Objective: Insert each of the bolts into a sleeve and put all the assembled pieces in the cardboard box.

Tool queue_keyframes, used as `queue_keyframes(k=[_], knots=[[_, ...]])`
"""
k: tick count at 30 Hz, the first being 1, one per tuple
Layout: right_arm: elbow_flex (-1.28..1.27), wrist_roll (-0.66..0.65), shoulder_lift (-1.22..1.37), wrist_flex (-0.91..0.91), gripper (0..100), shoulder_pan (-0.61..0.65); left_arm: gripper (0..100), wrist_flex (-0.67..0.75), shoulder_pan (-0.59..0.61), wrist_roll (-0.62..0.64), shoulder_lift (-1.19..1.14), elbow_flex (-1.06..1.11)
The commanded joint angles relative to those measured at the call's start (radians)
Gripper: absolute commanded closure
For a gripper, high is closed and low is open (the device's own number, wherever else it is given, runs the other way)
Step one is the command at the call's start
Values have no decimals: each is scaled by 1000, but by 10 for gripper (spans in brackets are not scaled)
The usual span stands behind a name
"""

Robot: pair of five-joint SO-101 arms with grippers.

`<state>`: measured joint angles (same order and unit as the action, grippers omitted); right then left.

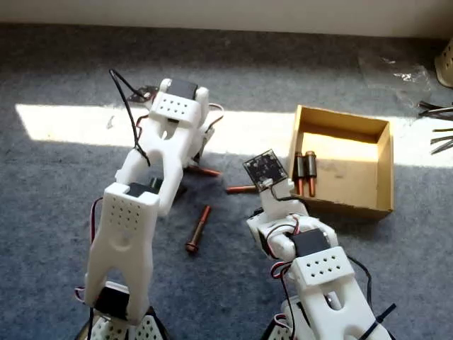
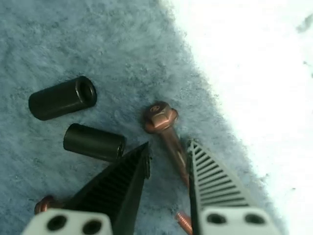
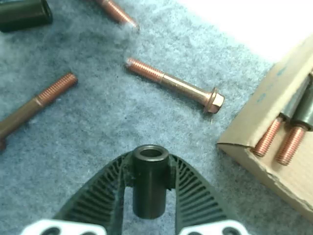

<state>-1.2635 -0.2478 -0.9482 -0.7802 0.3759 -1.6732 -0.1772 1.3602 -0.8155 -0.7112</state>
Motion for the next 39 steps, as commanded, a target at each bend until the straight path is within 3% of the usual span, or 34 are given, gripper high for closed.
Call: queue_keyframes(k=[1,33,37,39], knots=[[10,-12,-8,31,994,-7,873,-2,-30,9,18,-7],[10,-12,-8,31,994,-7,890,104,50,2,16,182],[10,-12,-8,31,994,-7,994,104,56,-81,16,182],[10,-12,-8,31,994,-7,989,104,58,-138,16,182]])
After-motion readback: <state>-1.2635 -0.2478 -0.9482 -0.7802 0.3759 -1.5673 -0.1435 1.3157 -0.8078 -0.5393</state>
